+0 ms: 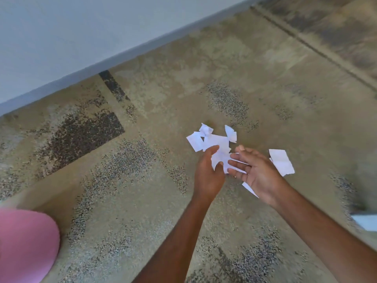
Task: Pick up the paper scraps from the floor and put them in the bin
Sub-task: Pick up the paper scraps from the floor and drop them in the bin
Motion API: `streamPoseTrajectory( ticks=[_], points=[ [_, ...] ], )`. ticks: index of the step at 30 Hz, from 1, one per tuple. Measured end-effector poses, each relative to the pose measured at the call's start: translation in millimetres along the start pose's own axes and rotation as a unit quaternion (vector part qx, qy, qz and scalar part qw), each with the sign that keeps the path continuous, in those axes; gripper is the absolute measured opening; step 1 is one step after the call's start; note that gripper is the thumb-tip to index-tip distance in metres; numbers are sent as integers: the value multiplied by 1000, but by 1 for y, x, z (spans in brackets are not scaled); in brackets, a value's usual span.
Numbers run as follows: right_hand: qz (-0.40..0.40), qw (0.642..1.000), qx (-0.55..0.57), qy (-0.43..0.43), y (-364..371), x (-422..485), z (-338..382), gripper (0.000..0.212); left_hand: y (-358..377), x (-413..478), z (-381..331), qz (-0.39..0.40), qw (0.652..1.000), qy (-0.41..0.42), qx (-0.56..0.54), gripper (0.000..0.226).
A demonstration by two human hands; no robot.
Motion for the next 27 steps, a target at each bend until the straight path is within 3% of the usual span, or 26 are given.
streamPoseTrajectory(
  ticks=[2, 5, 7, 13, 15, 18, 21, 23, 27],
  points=[
    [-21, 1000, -22, -5, -24, 5, 3, 17, 12, 20, 17, 42, 980, 34, 193, 65],
    [-53, 997, -62, -14, -54, 17, 3, 18, 26, 32, 28, 118, 913, 36, 390, 88],
    [-64, 993, -98, -23, -67, 24, 4, 25, 27, 33, 27, 119, 891, 38, 438, 91],
    [-85, 964, -241, -69, -81, 47, 8, 30, 27, 35, 29, 123, 874, 46, 468, 90],
    [-73, 924, -359, -108, -79, 54, 12, 43, 26, 35, 29, 126, 868, 54, 476, 81],
    [-24, 814, -562, -146, -67, 64, 13, 68, 20, 32, 28, 134, 869, 66, 472, 61],
    [26, 724, -680, -117, -60, 75, 5, 80, 11, 23, 27, 103, 875, 115, 459, 30],
    [38, 693, -713, -96, -58, 78, -2, 71, 4, 16, 29, 81, 877, 129, 455, 21],
    [27, 677, -728, -105, -56, 73, -9, 35, -8, -5, 32, 50, 886, 136, 441, 20]
  ],
)
Point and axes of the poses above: each hand's wrist, its own x-axis towards the middle knuckle, its own y-axis out of the palm, z = x × y, the point moved 6 cm from there along x, towards the middle knuckle, and after that the axes turned 8 degrees about z, right-handed, at the moved point
